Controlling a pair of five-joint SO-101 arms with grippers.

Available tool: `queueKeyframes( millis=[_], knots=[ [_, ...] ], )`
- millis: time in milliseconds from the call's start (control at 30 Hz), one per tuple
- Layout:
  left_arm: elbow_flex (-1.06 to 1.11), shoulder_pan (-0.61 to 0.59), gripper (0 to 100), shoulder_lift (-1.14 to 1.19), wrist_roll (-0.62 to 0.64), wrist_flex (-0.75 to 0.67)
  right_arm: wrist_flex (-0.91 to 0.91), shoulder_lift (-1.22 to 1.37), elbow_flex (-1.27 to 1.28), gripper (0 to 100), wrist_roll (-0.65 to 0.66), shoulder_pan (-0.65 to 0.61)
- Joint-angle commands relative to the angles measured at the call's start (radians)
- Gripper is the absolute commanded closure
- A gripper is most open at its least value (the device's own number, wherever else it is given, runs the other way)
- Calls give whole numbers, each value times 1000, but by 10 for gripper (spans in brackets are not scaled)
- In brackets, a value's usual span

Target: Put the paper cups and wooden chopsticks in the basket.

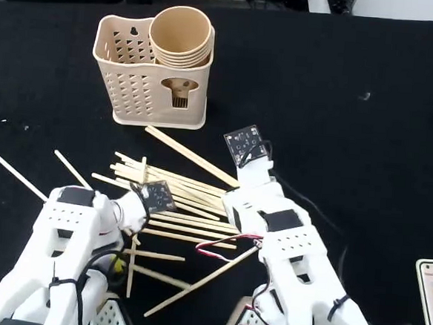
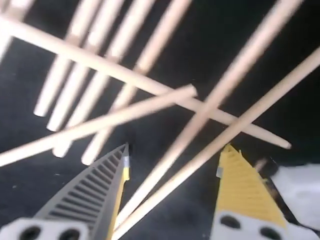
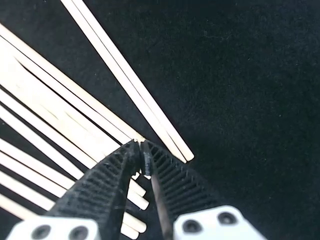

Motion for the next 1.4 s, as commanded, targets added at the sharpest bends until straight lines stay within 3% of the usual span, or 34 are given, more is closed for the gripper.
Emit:
queueKeyframes(
  millis=[0, 133, 333, 667, 1033, 1367],
  knots=[
    [-4, -1, 712, -8, 21, -61, -23, -33, -5, 983, -2, 15],
    [-1, -1, 726, -11, 18, -58, -23, -33, -5, 983, -2, 15],
    [-10, -1, 961, -17, 18, -57, -23, -33, -5, 983, -2, 14],
    [-12, -2, 963, -18, 21, -40, -23, -33, -5, 983, -2, 14],
    [-268, -2, 965, -18, 21, 295, -23, -33, -5, 983, -2, 14],
    [-31, -1, 959, -17, 23, 101, -23, -33, -5, 983, -2, 15]
  ],
)
